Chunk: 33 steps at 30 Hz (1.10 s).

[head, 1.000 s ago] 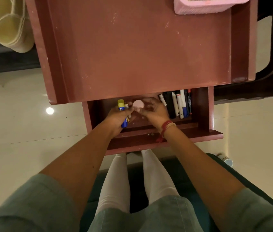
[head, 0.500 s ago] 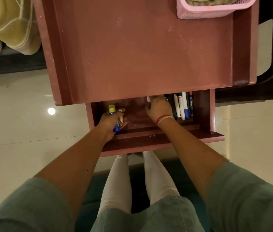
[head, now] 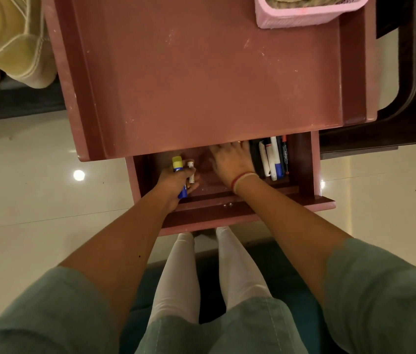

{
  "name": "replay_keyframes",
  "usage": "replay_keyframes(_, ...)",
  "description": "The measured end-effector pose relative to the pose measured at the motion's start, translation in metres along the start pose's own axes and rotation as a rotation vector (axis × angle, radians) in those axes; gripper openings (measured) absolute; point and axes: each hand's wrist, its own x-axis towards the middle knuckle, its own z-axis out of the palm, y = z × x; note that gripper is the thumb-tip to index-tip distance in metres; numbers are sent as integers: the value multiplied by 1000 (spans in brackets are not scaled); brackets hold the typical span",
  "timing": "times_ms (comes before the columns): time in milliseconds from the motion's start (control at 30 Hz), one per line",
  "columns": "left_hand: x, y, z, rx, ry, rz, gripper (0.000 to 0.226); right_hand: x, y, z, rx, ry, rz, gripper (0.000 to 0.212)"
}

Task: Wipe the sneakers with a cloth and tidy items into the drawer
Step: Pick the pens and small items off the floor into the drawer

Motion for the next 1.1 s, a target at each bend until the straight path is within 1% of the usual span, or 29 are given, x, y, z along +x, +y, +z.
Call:
replay_keyframes(33,0,0,0,-8,23,-5,7,6,-7,2,-7,-49,-41,32)
replay_keyframes(100,1,-3,-5,-37,81,-12,10,18,-18,3,23,-137,-96,34)
replay_keyframes(167,3,-6,-12,-83,137,-1,11,22,-25,2,71,-146,-123,36)
replay_keyframes(233,6,-9,-20,-124,177,18,19,19,-31,-1,130,-147,-156,43)
replay_keyframes(300,8,-9,-25,-164,191,21,19,11,-39,-1,356,-226,-184,48)
replay_keyframes(367,10,-10,-28,-183,176,12,15,2,-47,4,610,-334,-196,47)
replay_keyframes(400,11,-11,-30,-180,161,8,14,-3,-50,7,682,-373,-194,49)
replay_keyframes(467,11,-10,-32,-175,109,3,10,-11,-52,12,735,-408,-169,55)
replay_keyframes(533,10,-9,-32,-161,37,-15,13,-14,-50,13,750,-348,-119,53)
replay_keyframes(600,6,-7,-29,-148,-32,-32,16,-14,-45,15,723,-265,-64,45)
replay_keyframes(667,4,-4,-25,-100,-71,-21,21,-13,-35,16,608,-150,23,35)
replay_keyframes(733,4,-2,-23,-30,-50,3,23,-13,-22,15,477,-42,169,27)
replay_keyframes(767,6,-1,-23,-12,-28,10,22,-13,-16,13,414,-19,227,26)
replay_keyframes(867,11,0,-20,5,-11,4,18,-9,-4,12,252,-74,309,25)
replay_keyframes(967,15,-3,-16,58,2,16,18,-6,1,18,140,-138,288,25)
replay_keyframes(1033,17,-6,-14,98,22,16,19,-6,7,22,115,-181,268,28)
replay_keyframes(1100,17,-8,-14,129,15,4,19,-8,12,22,133,-200,272,37)
